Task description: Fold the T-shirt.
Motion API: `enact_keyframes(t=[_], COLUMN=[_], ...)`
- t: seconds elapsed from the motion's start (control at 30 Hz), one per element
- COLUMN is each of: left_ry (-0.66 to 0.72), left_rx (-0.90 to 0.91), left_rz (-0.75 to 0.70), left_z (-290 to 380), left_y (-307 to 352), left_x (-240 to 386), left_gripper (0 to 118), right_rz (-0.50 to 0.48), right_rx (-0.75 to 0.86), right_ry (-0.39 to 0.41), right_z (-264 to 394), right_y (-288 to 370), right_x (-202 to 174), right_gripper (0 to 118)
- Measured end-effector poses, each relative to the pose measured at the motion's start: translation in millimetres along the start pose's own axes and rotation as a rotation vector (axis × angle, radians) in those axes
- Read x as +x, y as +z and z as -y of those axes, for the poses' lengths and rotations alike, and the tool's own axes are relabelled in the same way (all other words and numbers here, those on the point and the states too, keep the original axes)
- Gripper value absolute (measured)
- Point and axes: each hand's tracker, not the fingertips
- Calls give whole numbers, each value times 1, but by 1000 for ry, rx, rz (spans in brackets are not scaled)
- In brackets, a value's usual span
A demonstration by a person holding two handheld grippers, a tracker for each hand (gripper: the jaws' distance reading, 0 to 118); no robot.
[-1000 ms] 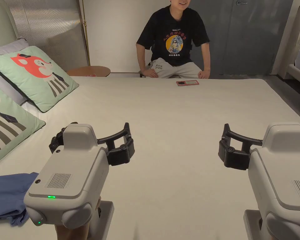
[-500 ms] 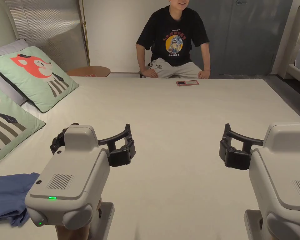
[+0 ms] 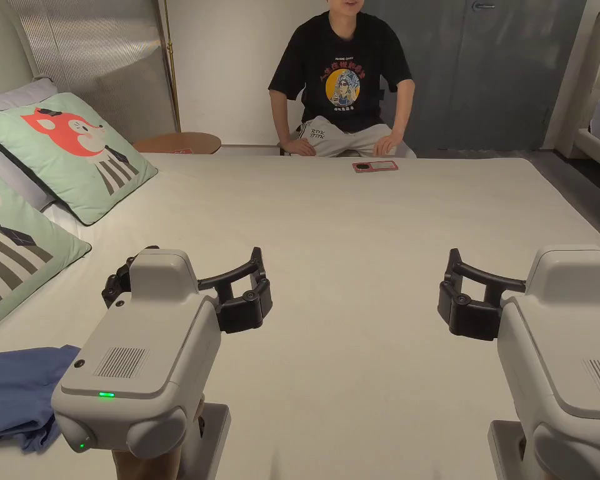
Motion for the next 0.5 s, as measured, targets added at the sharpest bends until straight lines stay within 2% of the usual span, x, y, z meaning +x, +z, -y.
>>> enact_keyframes(t=[0.17,0.3,0.37,0.47,0.5], left_ry=[-2,4,5,8,10], left_rx=[-1,0,-1,0,3], left_rz=[2,3,2,3,1], left_z=[-1,-1,-1,-1,-1], left_y=[1,1,0,0,1], left_x=[0,-1,-2,-4,-4], left_gripper=[110,111,111,111,111], right_rz=[-8,11,92,143,199], right_rx=[-29,-174,-262,-388,-434], right_ry=[-7,-56,-94,-178,-182], right_z=[1,-6,-11,-19,-22], right_y=[-4,-12,-16,-22,-24], right_x=[2,0,-2,2,0], right_gripper=[117,118,118,118,118])
